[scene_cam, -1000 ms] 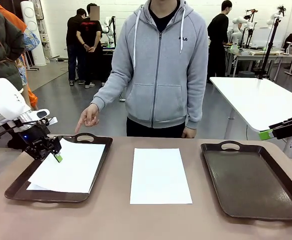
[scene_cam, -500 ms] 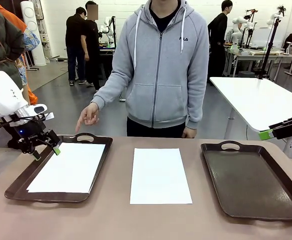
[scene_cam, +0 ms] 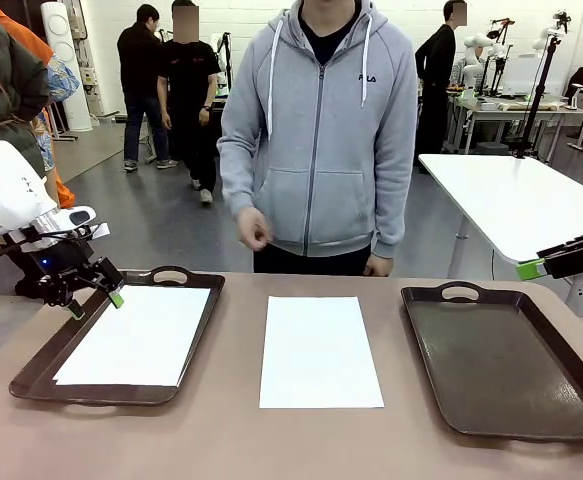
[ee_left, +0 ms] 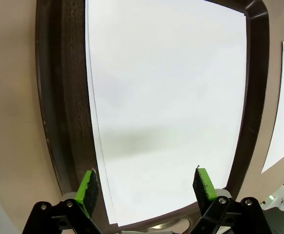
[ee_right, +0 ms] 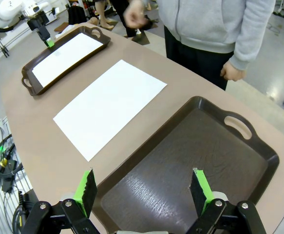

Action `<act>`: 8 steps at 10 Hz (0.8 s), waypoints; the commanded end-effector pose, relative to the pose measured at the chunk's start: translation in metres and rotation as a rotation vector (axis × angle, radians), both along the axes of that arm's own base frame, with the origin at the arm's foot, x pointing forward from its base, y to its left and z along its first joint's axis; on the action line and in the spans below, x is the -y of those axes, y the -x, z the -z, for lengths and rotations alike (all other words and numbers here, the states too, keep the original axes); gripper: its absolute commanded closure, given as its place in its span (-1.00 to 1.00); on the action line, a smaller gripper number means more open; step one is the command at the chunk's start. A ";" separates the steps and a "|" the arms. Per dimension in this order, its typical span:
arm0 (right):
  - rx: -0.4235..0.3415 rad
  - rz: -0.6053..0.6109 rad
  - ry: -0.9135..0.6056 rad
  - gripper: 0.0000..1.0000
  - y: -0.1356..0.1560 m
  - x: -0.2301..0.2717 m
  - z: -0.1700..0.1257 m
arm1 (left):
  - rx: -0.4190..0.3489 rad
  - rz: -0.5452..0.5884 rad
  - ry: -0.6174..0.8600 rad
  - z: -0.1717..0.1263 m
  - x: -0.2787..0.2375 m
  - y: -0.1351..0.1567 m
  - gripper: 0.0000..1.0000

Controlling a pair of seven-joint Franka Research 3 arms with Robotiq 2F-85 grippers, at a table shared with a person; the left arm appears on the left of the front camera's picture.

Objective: Sort the A4 documents.
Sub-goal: Place the A4 Paper in the designated Handle tray, then receive the A4 Paper.

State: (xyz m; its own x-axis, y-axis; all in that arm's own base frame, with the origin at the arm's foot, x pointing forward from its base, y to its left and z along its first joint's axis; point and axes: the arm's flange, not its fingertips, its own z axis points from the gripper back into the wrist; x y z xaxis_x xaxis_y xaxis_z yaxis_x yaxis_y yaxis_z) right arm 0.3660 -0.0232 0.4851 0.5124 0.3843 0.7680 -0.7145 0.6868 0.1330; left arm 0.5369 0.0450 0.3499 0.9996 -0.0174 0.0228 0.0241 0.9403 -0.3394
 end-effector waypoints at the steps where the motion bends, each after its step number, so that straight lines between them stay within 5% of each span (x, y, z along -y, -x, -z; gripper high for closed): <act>1: 0.014 -0.014 -0.025 -1.00 -0.004 0.000 0.003 | -0.002 0.008 -0.016 0.000 -0.003 0.000 -1.00; 8: 0.014 -0.014 -0.025 -1.00 -0.004 0.000 0.003 | -0.002 0.008 -0.016 0.000 -0.003 0.000 -1.00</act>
